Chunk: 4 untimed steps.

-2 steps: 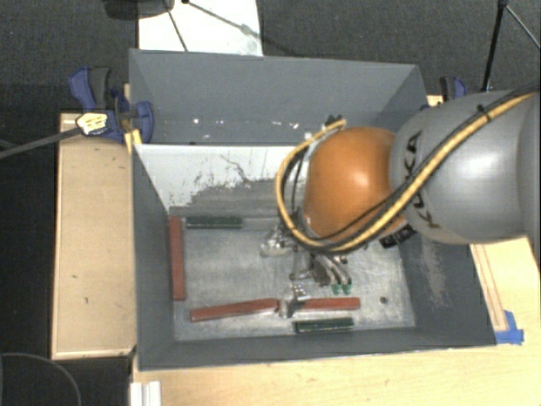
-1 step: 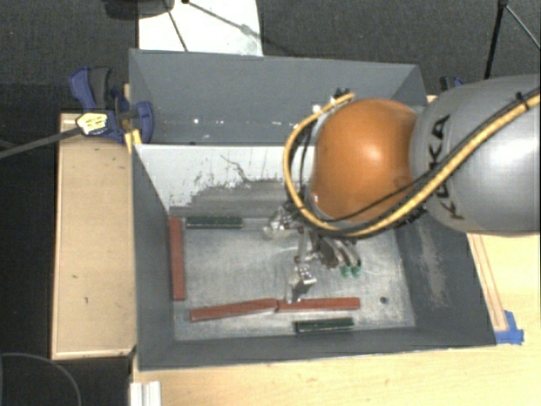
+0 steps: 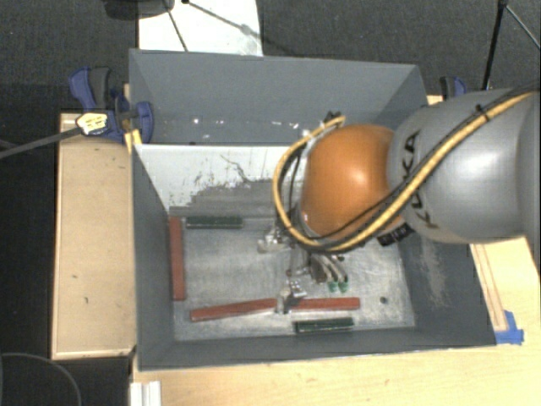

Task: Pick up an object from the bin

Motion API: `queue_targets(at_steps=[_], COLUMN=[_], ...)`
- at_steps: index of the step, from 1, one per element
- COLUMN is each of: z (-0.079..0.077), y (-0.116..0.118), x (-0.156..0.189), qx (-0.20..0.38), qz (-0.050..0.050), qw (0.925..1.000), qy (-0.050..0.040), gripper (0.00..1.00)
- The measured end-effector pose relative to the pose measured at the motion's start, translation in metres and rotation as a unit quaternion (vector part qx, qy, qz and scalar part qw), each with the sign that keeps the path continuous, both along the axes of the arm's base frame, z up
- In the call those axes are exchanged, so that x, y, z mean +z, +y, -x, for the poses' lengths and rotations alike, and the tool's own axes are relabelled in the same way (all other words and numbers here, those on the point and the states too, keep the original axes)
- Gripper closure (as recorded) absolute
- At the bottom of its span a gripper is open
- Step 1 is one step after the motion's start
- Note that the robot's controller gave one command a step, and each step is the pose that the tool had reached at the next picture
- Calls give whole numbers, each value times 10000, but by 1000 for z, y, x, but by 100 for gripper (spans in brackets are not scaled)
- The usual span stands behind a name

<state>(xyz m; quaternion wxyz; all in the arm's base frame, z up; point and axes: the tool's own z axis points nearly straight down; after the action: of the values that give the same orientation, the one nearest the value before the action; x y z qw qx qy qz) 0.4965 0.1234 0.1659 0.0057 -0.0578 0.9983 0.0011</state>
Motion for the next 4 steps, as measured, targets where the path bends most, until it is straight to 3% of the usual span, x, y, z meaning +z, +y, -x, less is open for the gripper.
queue_targets(at_steps=[1,2,3,4], z=[-5,-5,-6,-6], y=[-4,-4,-21,-21], x=[-92,-92,28,28], qx=[-276,-277,-30,-37], qz=[-8,-8,11,11], qw=[9996,9996,10000,10000], qy=[16,16,47,48], gripper=[100,100,100,100])
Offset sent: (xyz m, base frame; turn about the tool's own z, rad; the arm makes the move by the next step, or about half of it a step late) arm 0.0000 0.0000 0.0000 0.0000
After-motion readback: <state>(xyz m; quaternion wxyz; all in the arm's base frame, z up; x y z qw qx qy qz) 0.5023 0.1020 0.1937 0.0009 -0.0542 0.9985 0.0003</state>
